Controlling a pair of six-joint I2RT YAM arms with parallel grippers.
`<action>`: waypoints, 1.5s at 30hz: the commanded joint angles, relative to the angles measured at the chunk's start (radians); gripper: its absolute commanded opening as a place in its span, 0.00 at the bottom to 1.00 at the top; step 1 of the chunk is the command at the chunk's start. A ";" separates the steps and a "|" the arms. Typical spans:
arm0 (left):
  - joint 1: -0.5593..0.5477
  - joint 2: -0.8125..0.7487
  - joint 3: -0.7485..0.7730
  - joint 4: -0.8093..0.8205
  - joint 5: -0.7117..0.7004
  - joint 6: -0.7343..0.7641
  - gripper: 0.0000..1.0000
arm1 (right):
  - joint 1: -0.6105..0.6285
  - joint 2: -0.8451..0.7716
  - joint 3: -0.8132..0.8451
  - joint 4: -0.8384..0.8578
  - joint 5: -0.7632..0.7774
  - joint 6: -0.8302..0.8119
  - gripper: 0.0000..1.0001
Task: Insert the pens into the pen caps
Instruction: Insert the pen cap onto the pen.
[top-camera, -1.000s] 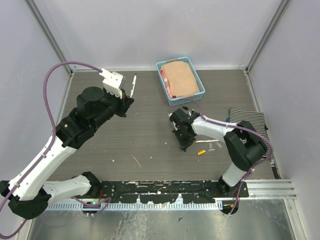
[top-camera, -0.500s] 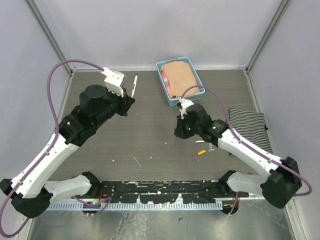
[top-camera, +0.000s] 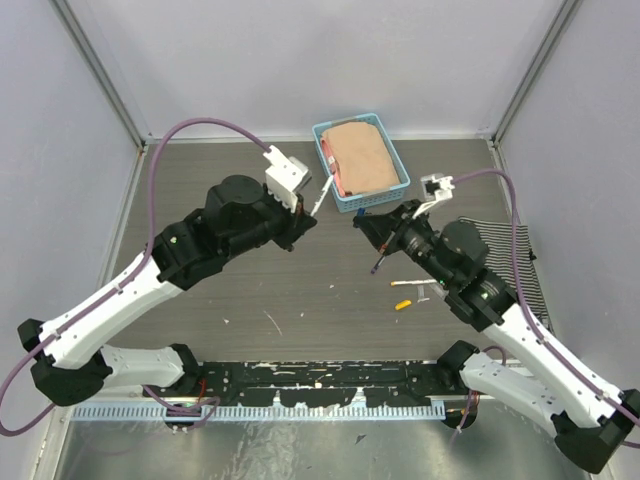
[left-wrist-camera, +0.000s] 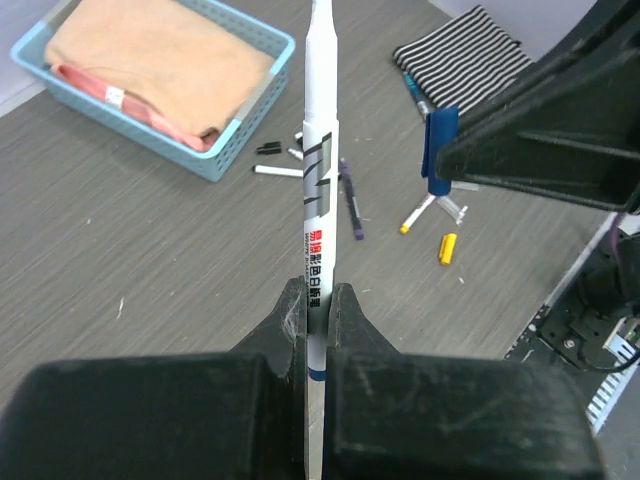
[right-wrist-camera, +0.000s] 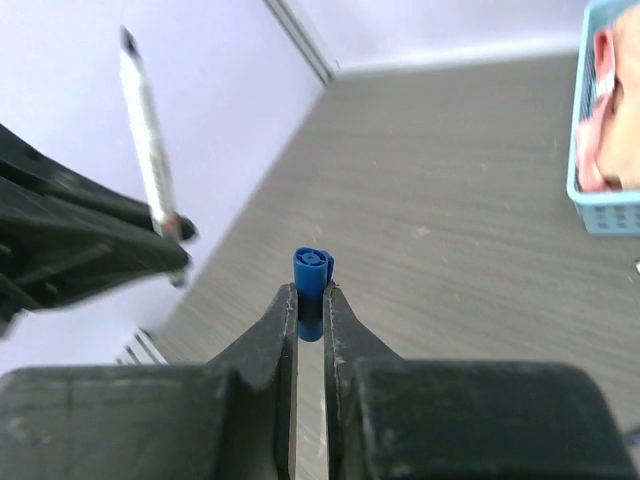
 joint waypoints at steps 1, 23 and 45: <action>-0.060 0.029 0.079 0.071 -0.029 0.025 0.00 | 0.001 -0.063 -0.021 0.242 0.098 0.091 0.00; -0.075 -0.018 -0.056 0.224 0.168 0.032 0.00 | 0.002 -0.074 0.055 0.492 0.127 0.047 0.00; -0.075 -0.013 -0.053 0.211 0.206 0.058 0.00 | 0.002 -0.027 0.110 0.505 0.068 0.082 0.00</action>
